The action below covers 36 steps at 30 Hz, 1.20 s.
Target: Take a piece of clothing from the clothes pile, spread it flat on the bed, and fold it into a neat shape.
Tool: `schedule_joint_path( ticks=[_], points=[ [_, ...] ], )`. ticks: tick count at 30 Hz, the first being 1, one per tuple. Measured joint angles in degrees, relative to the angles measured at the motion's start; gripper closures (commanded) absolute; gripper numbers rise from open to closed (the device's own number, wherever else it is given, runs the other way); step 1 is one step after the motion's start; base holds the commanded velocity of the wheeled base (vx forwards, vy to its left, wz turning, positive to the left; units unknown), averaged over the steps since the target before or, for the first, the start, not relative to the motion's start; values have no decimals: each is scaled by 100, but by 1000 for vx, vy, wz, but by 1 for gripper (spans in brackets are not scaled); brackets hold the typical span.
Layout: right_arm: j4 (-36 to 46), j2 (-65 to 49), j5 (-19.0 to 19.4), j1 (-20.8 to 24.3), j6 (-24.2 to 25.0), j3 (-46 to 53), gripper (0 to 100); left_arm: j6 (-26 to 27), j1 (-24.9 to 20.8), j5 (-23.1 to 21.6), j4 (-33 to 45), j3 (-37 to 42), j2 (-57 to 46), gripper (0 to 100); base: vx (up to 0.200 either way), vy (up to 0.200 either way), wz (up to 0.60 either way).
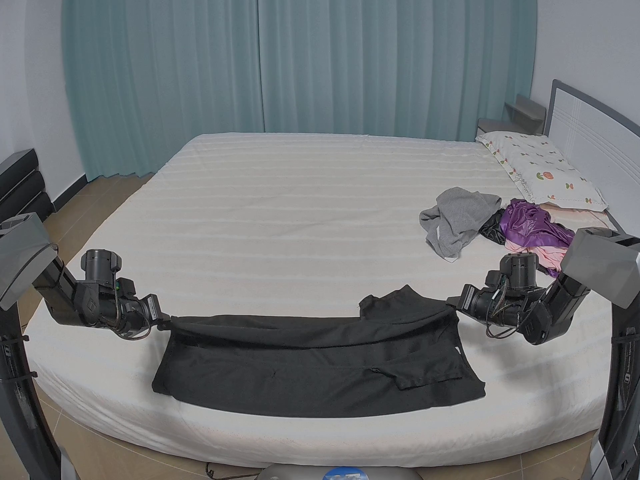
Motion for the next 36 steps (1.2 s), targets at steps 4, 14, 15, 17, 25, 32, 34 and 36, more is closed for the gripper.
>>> schedule_joint_path(
  ticks=[4, 14, 15, 17, 25, 32, 34, 36],
  points=[
    [21, -63, 101, -52, -7, 61, 100, 90, 18, -252, 317, 37, -123, 100, 0, 0, 0],
    [27, -124, 336, -99, -429, 468, 100, 1062, 105, -308, 941, 141, -254, 100, 0, 0, 0],
    [40, -122, 361, -99, -486, 516, 100, 1117, 116, -308, 1005, 149, -256, 100, 0, 0, 0],
    [46, -116, 375, -99, -577, 581, 100, 1256, 132, -308, 1079, 152, -256, 100, 0, 0, 0],
    [82, 26, 385, -80, -1045, 785, 0, 1751, 197, -249, 1426, 157, -176, 0, 0, 0, 0],
    [183, 57, 394, -44, -1187, 807, 0, 1737, 204, -273, 1431, 157, -162, 0, 0, 0, 0],
    [166, 35, 397, -50, -1122, 785, 0, 1694, 204, -288, 1435, 149, -165, 0, 0, 0, 0],
    [148, -11, 402, -61, -959, 761, 0, 1614, 204, -301, 1424, 102, -168, 0, 0, 0, 0]
  ],
)
